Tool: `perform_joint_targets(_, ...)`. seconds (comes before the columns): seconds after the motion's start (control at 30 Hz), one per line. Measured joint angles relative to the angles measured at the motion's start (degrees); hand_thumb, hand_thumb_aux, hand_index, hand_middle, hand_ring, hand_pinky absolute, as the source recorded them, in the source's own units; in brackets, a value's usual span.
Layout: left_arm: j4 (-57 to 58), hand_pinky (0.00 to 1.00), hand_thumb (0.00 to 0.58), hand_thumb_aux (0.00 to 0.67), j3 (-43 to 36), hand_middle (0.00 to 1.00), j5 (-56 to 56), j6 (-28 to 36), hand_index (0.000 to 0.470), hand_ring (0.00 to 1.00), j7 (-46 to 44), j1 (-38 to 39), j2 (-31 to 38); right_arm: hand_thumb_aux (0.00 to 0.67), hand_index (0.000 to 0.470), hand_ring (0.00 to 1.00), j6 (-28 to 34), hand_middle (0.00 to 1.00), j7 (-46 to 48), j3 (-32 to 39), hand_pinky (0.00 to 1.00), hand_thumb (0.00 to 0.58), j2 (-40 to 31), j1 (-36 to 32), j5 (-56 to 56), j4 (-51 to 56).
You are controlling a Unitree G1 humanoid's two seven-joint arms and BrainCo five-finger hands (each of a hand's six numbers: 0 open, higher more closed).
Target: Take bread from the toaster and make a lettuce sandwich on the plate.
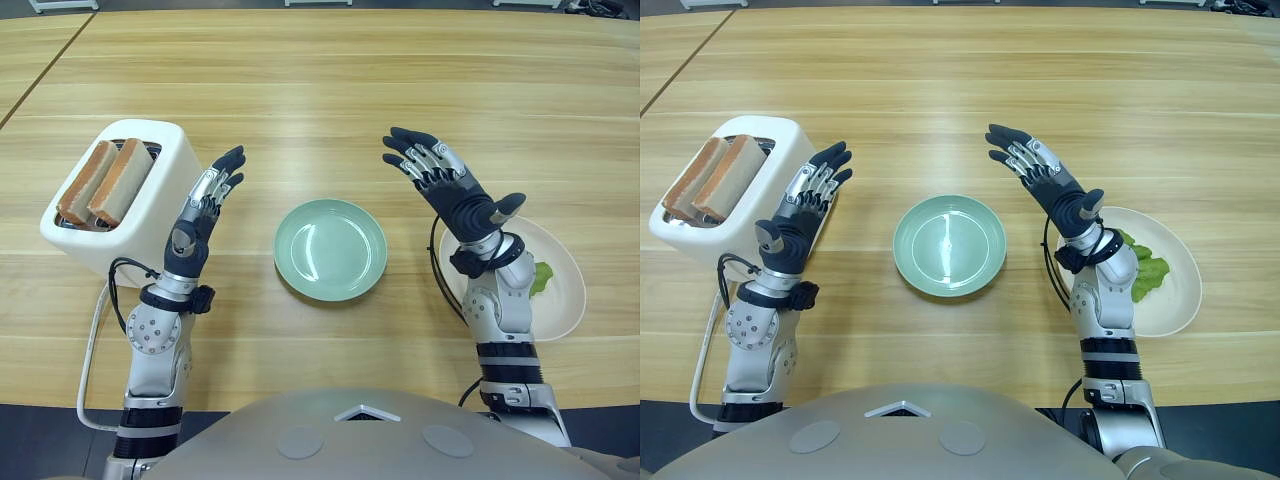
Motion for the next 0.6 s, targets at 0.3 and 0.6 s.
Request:
perform_joint_targets(0.3, -25.7, 0.0, 0.0, 0.0, 7.2, 0.0, 1.8, 18.8, 0.0, 0.0, 6.0, 1.7, 2.9, 0.0, 0.0, 0.0, 0.0, 0.0, 0.0, 0.0, 0.0, 0.0, 0.0, 0.0, 0.0, 0.0)
perform_joint_targets(0.6, -18.2, 0.0, 0.062, 0.037, 43.4, 0.0, 25.5, 29.5, 0.026, 0.0, 7.1, 11.7, 18.0, 0.0, 0.0, 0.0, 0.0, 0.0, -0.2, -0.1, 0.0, 0.0, 0.0, 0.0, 0.0, -0.2)
